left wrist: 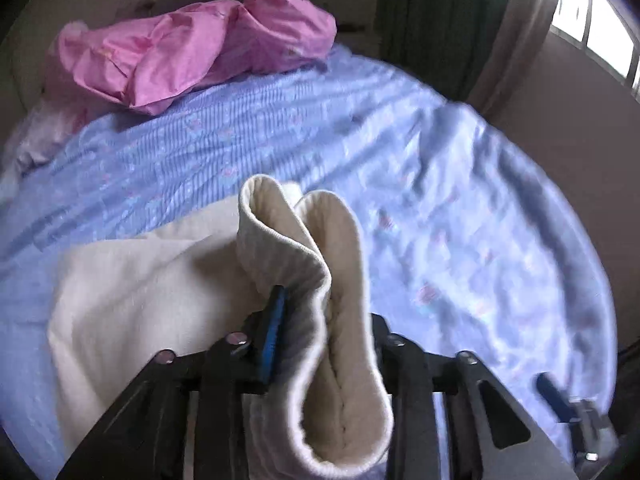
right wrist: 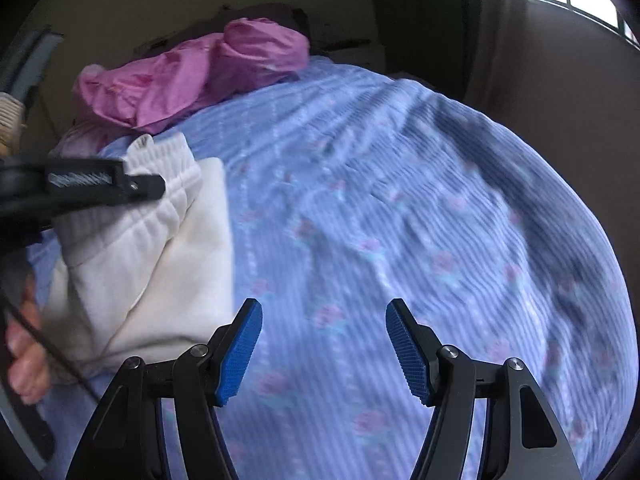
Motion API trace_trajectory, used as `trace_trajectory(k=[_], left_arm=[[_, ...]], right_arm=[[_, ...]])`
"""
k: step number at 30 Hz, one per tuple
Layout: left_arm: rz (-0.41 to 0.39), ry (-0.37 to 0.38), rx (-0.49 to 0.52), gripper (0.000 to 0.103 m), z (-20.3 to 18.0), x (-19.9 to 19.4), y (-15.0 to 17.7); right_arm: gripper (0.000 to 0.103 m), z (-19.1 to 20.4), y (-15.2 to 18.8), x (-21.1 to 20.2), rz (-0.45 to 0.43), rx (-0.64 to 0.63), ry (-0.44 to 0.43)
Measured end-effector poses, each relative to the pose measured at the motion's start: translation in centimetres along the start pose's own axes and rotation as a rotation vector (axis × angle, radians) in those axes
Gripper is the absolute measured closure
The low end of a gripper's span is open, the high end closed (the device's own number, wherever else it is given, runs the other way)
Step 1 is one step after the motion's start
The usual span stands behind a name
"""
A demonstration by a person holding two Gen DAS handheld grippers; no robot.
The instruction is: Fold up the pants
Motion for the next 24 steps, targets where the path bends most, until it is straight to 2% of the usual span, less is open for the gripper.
trace_trajectory(k=[2,3,5,7,10,12,14,18,20,23,24], left_arm=[[-0.003,-0.028,0.025,0.05,-0.7,0.0,0.2],[-0.018,-0.042,0.055,0.039,-1.5,-0.5,0.1],[-0.101,-0.074,0.142,0.032,-3.5,-2.4,-0.4],[-0.191,-0.115,0.238,0.008,-5.3,-5.1,-1.1],[-0.287,-0.11,0.36,0.007,-6.8,-9.3,-1.0],[-0.332,-0.108,0.404,0.007,-5.7,-11.9,-0.4],[-0.354,-0.103,0.407,0.003,-3.2,-13.7,0.4],[-0.347,-0.127,0.349,0.003,4.0,-15.5,2.9],[-0.346,-0.144,0.281,0.003,8.6,-15.7,4.7],[-0.281,-0.058,0.139,0.003,13.9,-14.0,7.2],[-0.266,-0.05,0.113,0.003,15.1,-13.3,7.7]], right_arm=[[0.037,-1.1,0.4,0.0,0.003,0.01,0.01],[0.037,-1.6,0.5,0.0,0.007,0.019,0.013],[0.037,-2.5,0.8,0.0,0.021,0.052,0.012],[0.037,-3.0,0.9,-0.3,0.027,0.082,-0.008],[0.037,-3.3,0.8,-1.4,0.012,0.098,-0.015],[0.037,-3.1,0.6,-2.3,-0.012,0.092,-0.027],[0.037,-2.4,0.0,-3.8,-0.047,0.082,-0.065],[0.037,0.5,-2.3,-5.6,-0.093,0.044,-0.16],[0.037,2.4,-3.8,-5.8,-0.105,0.029,-0.184],[0.037,5.7,-5.7,-5.0,-0.101,-0.008,-0.209],[0.037,7.2,-6.2,-4.2,-0.094,-0.041,-0.207]])
Point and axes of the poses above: each gripper's, at about its wrist camera, not at the fingertips, and x roughly the way its jaws point, z to its left, y to its underside, the point moved 7 cm from there along x, roughly the way its jaws point, and after that the axes turned 8 degrees about y, right-handed, at the moved point
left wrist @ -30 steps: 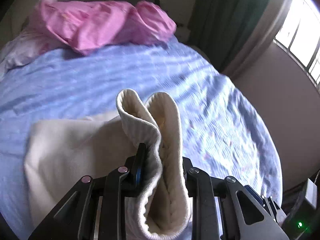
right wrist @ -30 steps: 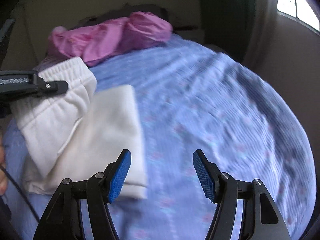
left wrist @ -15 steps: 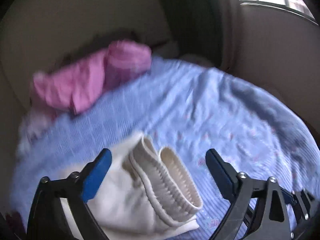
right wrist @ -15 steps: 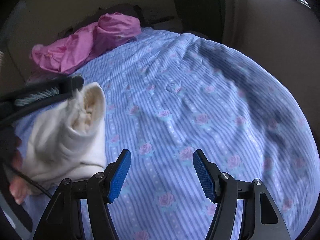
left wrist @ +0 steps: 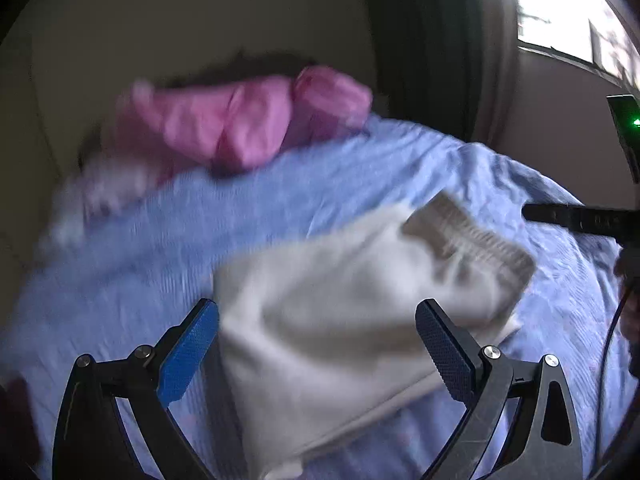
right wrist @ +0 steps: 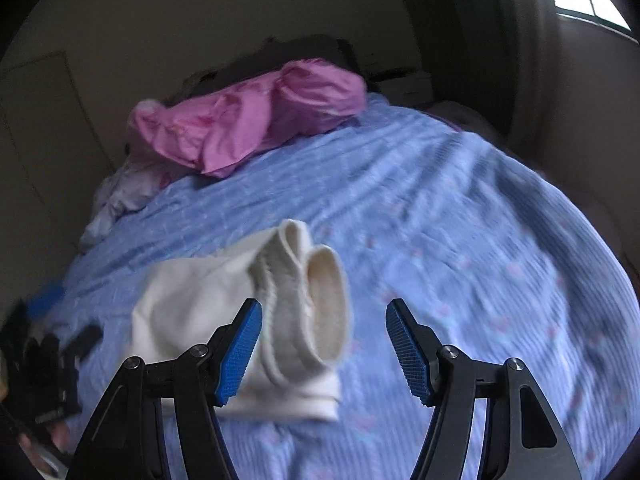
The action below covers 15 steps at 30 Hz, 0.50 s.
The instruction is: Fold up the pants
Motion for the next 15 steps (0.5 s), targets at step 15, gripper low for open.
trace_trajectory(k=[15], left_arm=[[0.21,0.196,0.126,0.01,6.3,13.2,-6.1]], right_arm=[[0.038,6.4,-3.3,12.1,0.194,-0.125,0.032]])
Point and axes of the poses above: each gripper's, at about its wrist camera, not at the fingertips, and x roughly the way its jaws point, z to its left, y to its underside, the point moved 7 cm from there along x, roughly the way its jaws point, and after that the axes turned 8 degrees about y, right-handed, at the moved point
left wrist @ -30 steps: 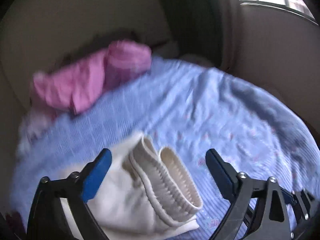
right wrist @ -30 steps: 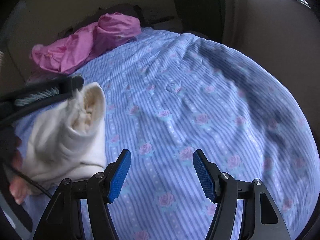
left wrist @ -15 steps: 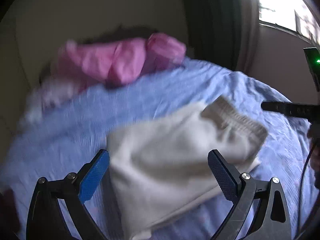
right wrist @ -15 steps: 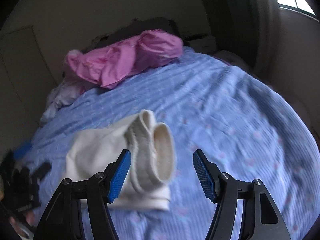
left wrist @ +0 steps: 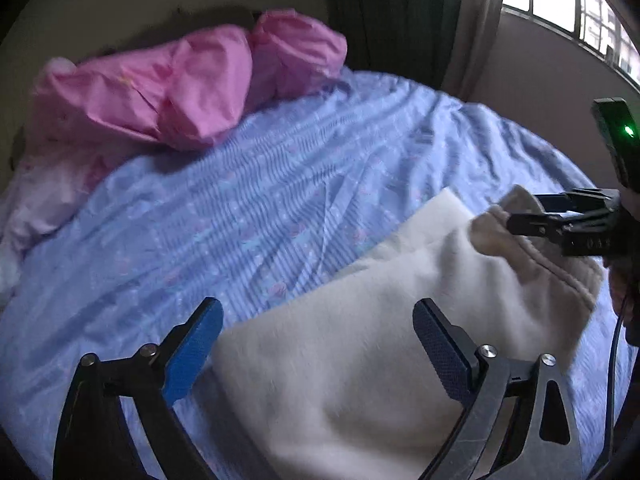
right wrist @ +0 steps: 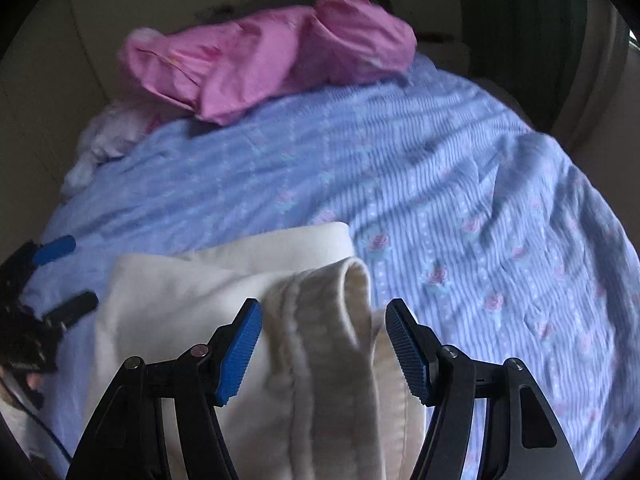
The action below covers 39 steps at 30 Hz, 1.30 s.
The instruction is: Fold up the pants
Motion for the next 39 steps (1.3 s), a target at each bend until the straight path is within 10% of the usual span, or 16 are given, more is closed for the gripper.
trace_trajectory(k=[7,13,16,20,25,32,39], left_arm=[[0.131,0.125,0.017,0.019,-0.6,4.6,0.5],[0.122,0.052,0.127,0.018,-2.9,5.8,0.3],[0.13,-0.01,0.115,0.017,-2.4,6.6,0.1],[0.133,-0.03,0.134,0.013,-2.5,7.1,0.0],[0.153,-0.011,0.144,0.014,-2.8,7.9,0.5],[0.166,0.023,0.083,0.046,-3.1,8.0,0.7],[0.095,-0.001,-0.045,0.092,-1.3,5.6,0.5]], right_arm=[[0.089,-0.4,0.8,0.6,-0.026,-0.014,-0.027],[0.089,-2.9,2.2,-2.7,-0.154,0.07,-0.069],[0.085,-4.6,3.2,0.1,-0.06,0.159,-0.068],[0.039,-5.5,3.7,0.7,-0.026,0.17,-0.029],[0.034,-6.1,4.0,1.9,0.058,0.175,-0.062],[0.04,-5.5,6.2,5.8,0.278,0.349,-0.367],[0.073,-3.5,5.2,1.7,0.089,0.231,-0.234]])
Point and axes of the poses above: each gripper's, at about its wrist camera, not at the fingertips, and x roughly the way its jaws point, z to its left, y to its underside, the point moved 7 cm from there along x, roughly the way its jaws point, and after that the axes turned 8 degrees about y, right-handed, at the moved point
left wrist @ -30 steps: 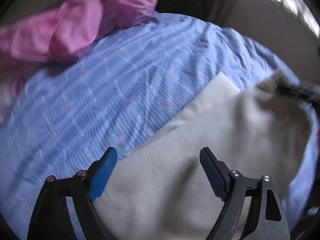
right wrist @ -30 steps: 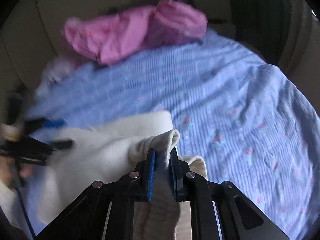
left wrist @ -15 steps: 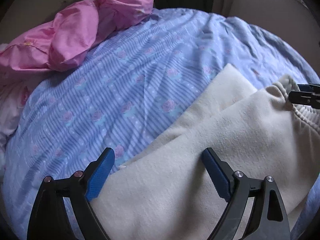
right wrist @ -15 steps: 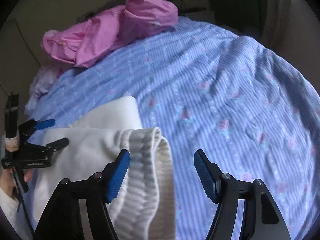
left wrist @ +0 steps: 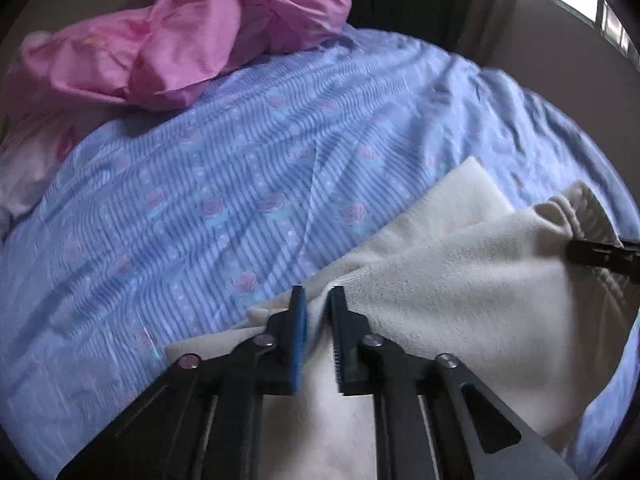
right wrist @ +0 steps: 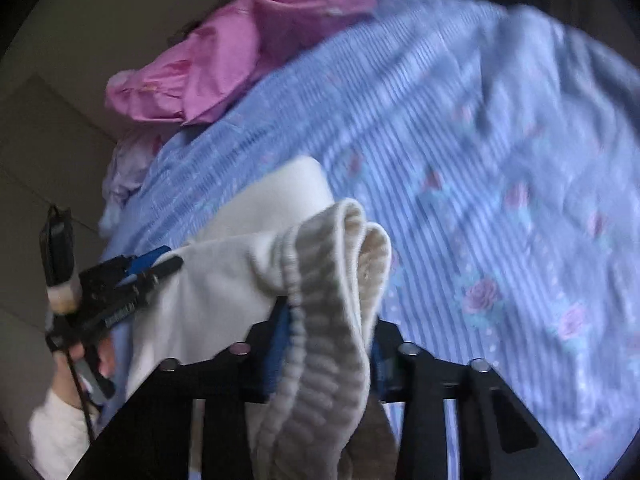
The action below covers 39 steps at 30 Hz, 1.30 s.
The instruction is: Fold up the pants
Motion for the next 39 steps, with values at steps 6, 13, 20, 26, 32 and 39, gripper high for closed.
trace_trajectory(k=[6,13,20,26,32,39], left_arm=[[-0.059,0.007,0.0,0.091,1.0,-1.9,0.3],[-0.036,-0.137,-0.021,0.087,3.9,-2.4,1.2],[-0.151,-0.241,-0.006,0.03,1.4,-7.9,2.6],[-0.23,-0.246,-0.018,0.012,-0.3,-12.2,7.4],[-0.254,-0.225,-0.019,0.005,-2.6,-13.5,12.6],[-0.228,-0.244,0.219,0.005,-7.2,-13.2,14.0]], right_arm=[[0.076,2.8,-1.2,-2.5,-0.086,-0.124,0.078],[0.078,5.2,-4.9,-1.2,-0.141,-0.231,0.025],[0.054,1.8,-4.5,2.8,-0.046,-0.145,0.088],[0.037,2.8,-4.2,-2.9,-0.19,-0.258,0.362],[0.037,3.8,-0.3,-9.3,-0.261,-0.181,0.302],[0.037,2.2,5.8,-9.4,-0.24,-0.019,0.233]])
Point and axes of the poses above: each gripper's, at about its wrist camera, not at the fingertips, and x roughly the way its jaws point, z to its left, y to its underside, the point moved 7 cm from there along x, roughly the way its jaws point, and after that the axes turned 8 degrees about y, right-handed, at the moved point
